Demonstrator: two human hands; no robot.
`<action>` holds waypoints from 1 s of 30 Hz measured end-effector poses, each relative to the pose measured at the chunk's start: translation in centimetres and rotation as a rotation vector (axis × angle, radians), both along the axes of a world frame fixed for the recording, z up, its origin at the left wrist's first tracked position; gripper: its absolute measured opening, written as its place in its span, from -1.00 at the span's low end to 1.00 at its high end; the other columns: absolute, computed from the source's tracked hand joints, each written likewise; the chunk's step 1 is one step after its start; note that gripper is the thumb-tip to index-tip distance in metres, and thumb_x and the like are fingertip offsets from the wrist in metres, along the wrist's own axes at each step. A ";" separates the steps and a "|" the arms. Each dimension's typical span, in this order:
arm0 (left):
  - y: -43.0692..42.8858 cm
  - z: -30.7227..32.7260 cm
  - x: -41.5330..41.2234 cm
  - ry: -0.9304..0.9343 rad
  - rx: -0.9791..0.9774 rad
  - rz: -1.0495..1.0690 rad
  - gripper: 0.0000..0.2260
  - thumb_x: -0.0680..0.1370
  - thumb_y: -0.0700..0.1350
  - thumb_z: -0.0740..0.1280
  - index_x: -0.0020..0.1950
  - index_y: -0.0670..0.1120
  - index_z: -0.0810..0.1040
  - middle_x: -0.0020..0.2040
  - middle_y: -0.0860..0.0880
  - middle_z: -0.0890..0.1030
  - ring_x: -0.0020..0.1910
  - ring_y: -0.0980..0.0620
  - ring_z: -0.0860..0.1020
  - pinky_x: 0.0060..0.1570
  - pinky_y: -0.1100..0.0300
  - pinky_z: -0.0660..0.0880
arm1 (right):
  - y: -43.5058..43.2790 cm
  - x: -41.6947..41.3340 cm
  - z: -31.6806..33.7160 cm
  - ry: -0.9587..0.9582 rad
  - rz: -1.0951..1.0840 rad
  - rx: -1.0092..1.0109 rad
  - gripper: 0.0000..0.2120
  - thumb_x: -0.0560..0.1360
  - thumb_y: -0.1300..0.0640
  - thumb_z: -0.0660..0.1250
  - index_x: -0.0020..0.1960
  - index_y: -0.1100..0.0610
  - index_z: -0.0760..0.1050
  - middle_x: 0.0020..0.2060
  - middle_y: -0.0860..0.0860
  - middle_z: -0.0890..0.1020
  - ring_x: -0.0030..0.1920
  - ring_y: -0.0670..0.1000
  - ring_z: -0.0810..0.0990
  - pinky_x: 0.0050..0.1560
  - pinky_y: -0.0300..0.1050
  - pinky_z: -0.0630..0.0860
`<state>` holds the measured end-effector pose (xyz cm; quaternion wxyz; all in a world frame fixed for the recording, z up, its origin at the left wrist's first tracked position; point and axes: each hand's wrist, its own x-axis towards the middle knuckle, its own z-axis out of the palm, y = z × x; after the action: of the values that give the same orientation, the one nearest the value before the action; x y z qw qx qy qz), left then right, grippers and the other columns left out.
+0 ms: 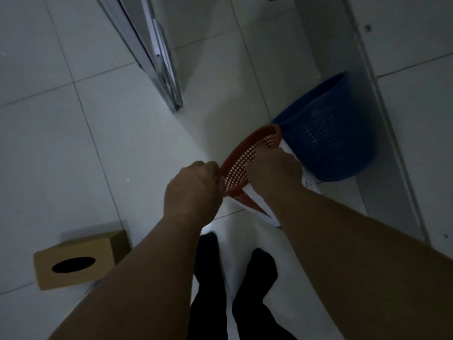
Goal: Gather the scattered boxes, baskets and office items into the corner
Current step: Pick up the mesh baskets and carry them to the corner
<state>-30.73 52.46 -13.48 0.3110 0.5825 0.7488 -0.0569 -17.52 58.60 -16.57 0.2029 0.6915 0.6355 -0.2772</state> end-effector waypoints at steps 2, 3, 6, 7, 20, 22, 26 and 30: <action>0.3 0.5 0.7 -0.002 -0.033 -0.030 -0.71 0.60 0.09 0.19 0.19 -0.03 0.52 0.07 -0.03 0.57 0.02 -0.03 0.54 -0.05 0.02 0.54 | -0.3 1.7 0.6 0.003 -0.091 0.017 -0.71 0.63 0.12 0.11 0.30 0.19 0.38 0.20 0.17 0.50 -0.11 0.05 0.47 -0.20 -0.07 0.32; 0.5 0.7 1.3 -0.001 -0.049 -0.056 -0.70 0.60 0.10 0.20 0.22 -0.03 0.50 0.09 -0.04 0.56 0.04 -0.05 0.53 -0.03 0.01 0.54 | -0.5 2.7 1.2 -0.012 -0.085 -0.005 -0.65 0.61 0.14 0.13 0.37 0.20 0.30 0.29 0.22 0.41 0.01 0.10 0.49 -0.13 -0.02 0.40; 1.1 1.1 3.5 0.003 -0.105 -0.120 -0.64 0.59 0.12 0.21 0.32 -0.03 0.44 0.17 -0.06 0.52 0.14 -0.08 0.48 0.02 -0.02 0.53 | -1.4 5.4 3.2 -0.052 -0.070 -0.025 -0.42 0.61 0.15 0.21 0.53 0.20 0.03 0.50 0.29 0.07 0.25 0.22 0.45 0.17 0.07 0.46; 1.3 1.1 4.4 0.000 -0.122 -0.130 -0.62 0.59 0.12 0.22 0.35 -0.03 0.41 0.19 -0.07 0.50 0.17 -0.09 0.47 0.04 -0.03 0.53 | -1.6 6.4 3.5 -0.054 -0.080 -0.001 -0.42 0.61 0.16 0.22 0.54 0.20 0.03 0.51 0.29 0.06 0.27 0.23 0.44 0.20 0.07 0.45; 1.8 11.3 6.1 0.070 -0.240 -0.015 -0.09 0.46 -0.07 0.42 0.57 -0.05 -0.17 0.56 -0.08 -0.19 0.51 -0.33 -0.03 0.33 -0.24 0.34 | -1.6 13.3 14.2 0.305 -0.150 0.317 -0.59 0.56 0.28 0.22 0.41 0.18 0.37 0.32 0.16 0.50 0.17 0.20 0.56 0.13 0.01 0.50; 2.2 14.7 4.8 0.089 -0.188 -0.064 -0.04 0.43 -0.12 0.46 0.57 -0.05 -0.19 0.57 -0.10 -0.16 0.48 -0.30 0.08 0.30 -0.18 0.41 | -1.4 13.2 17.7 0.305 -0.158 0.327 -0.53 0.57 0.26 0.23 0.47 0.16 0.31 0.38 0.16 0.45 0.22 0.20 0.53 0.17 0.01 0.48; 2.9 21.7 3.1 -0.019 0.001 -0.060 -0.24 0.53 -0.05 0.33 0.57 0.01 -0.09 0.53 -0.13 0.09 0.35 -0.20 0.31 0.18 -0.07 0.53 | -1.0 12.1 25.9 0.247 -0.143 0.362 -0.45 0.58 0.19 0.20 0.54 0.09 0.17 0.46 0.12 0.35 0.28 0.19 0.49 0.21 0.03 0.46; 2.9 29.4 2.7 -0.003 0.140 -0.067 -0.31 0.52 -0.08 0.36 0.55 -0.03 0.07 0.47 -0.12 0.20 0.33 -0.21 0.33 0.18 -0.08 0.51 | -1.3 10.9 34.6 0.209 -0.158 0.434 -0.49 0.52 0.18 0.21 0.46 0.02 0.29 0.37 0.03 0.45 0.21 0.14 0.54 0.11 -0.03 0.48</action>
<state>-28.07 55.37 15.97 0.2688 0.6276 0.7305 -0.0139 -6.61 57.26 17.99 -0.0394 0.7340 0.6416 -0.2191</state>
